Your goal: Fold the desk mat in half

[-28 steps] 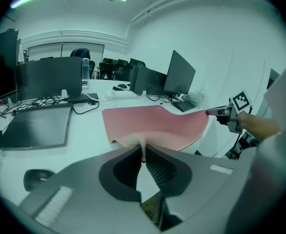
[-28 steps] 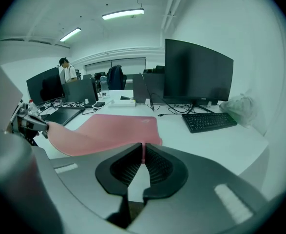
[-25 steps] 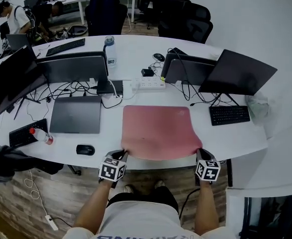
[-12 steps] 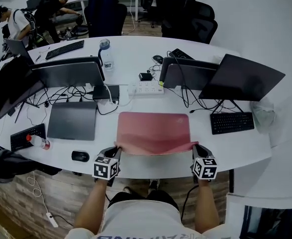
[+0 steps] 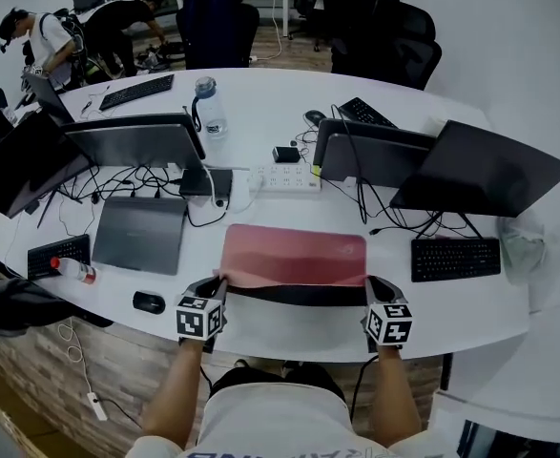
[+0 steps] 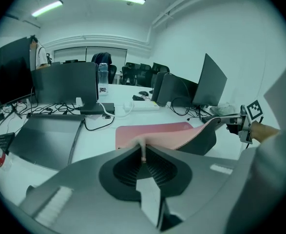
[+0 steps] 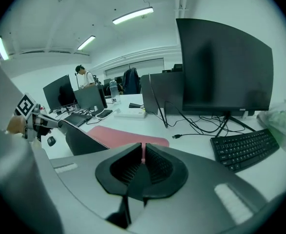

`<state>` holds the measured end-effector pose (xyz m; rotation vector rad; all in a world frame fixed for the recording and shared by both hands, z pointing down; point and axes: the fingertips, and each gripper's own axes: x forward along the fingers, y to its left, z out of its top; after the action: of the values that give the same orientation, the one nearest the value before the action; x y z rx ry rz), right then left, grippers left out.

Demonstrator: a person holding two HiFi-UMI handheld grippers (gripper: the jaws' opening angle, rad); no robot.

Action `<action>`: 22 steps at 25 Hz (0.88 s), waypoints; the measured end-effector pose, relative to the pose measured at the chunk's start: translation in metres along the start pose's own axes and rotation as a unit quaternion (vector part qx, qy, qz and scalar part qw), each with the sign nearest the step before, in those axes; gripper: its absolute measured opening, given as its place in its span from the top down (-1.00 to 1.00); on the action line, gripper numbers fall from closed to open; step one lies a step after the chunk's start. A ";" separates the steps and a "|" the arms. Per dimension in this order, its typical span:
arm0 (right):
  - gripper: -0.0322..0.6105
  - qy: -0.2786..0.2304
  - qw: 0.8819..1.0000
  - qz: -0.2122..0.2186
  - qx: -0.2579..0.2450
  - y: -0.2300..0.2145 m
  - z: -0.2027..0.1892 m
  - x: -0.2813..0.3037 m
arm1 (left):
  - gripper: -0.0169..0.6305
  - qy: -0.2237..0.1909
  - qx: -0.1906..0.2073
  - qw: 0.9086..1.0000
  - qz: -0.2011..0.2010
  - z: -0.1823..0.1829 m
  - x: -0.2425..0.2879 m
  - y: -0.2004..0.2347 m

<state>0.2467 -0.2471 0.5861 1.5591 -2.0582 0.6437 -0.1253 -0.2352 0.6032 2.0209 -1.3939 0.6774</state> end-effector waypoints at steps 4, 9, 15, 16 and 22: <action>0.78 0.003 1.000 0.016 -0.009 -0.004 0.010 0.020 | 0.85 0.003 -0.006 1.000 0.021 0.007 0.011 0.006; 0.78 0.016 1.000 0.022 -0.015 -0.009 0.015 0.047 | 0.85 0.016 -0.017 0.999 0.027 0.006 0.032 0.014; 0.78 0.042 0.999 -0.007 -0.001 -0.015 0.011 0.079 | 0.84 0.038 -0.016 0.999 0.010 0.009 0.068 0.028; 0.78 0.047 0.999 -0.013 0.001 -0.017 0.012 0.083 | 0.84 0.042 -0.015 0.999 0.008 0.011 0.074 0.030; 0.77 0.073 0.996 -0.041 0.001 -0.025 0.011 0.101 | 0.83 0.062 -0.014 0.998 0.000 0.013 0.100 0.037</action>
<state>0.2458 -0.3350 0.6429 1.5421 -1.8770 0.7069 -0.1272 -0.3196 0.6705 1.9233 -1.3250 0.7660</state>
